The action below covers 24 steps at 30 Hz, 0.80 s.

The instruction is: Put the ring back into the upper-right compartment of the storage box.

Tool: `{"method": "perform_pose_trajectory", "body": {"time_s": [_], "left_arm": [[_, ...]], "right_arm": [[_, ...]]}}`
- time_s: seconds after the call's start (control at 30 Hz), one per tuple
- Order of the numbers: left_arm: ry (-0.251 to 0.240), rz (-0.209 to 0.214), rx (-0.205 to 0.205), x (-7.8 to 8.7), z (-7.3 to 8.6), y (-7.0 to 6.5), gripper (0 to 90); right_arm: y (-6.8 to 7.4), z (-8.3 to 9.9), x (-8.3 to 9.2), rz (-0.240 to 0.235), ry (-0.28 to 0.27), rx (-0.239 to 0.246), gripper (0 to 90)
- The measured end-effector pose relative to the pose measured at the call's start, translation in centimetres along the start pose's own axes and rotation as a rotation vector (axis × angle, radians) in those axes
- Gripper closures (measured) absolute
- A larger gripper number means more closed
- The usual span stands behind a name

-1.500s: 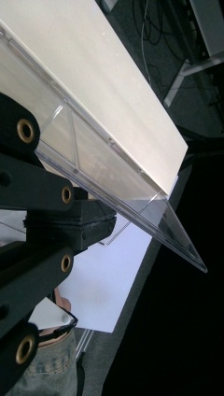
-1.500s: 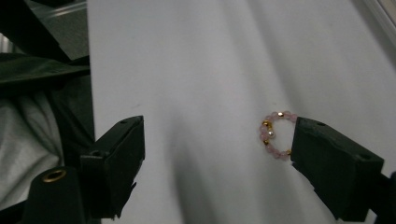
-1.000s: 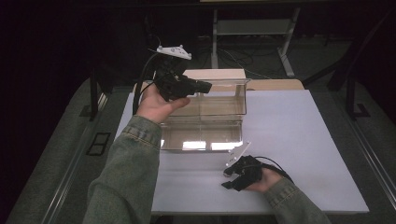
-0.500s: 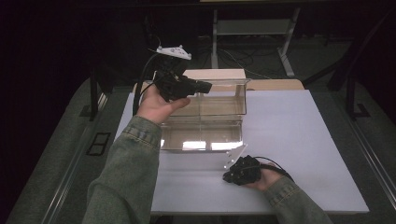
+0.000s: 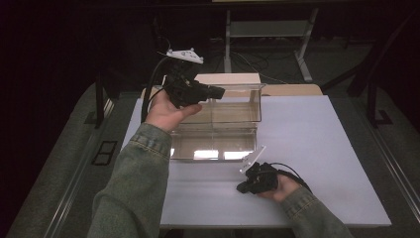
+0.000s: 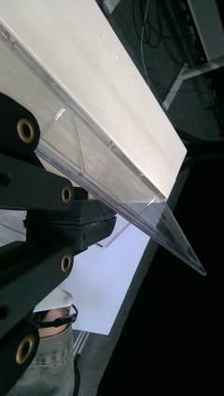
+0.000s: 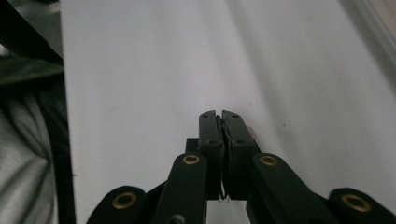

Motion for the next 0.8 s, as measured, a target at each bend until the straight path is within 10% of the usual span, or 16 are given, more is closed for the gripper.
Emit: {"method": "perform_pose_trajectory", "body": {"time_s": [0.8], "left_arm": [[-0.004,0.000,-0.001,0.0,-0.1,0.1,89.5]], "right_arm": [[0.3,-1.8,3.7,-0.068,-0.098,-0.030,87.1]]}}
Point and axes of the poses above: each handheld gripper's, and its own axes: x roughly backward along the jaws, z roughly out of its underside, y roughly to its left, the point moved 10 cm from there along -x, roughly forward along the jaws, and after that the axes turned 4 degrees about -x, right-handed, at the moved point
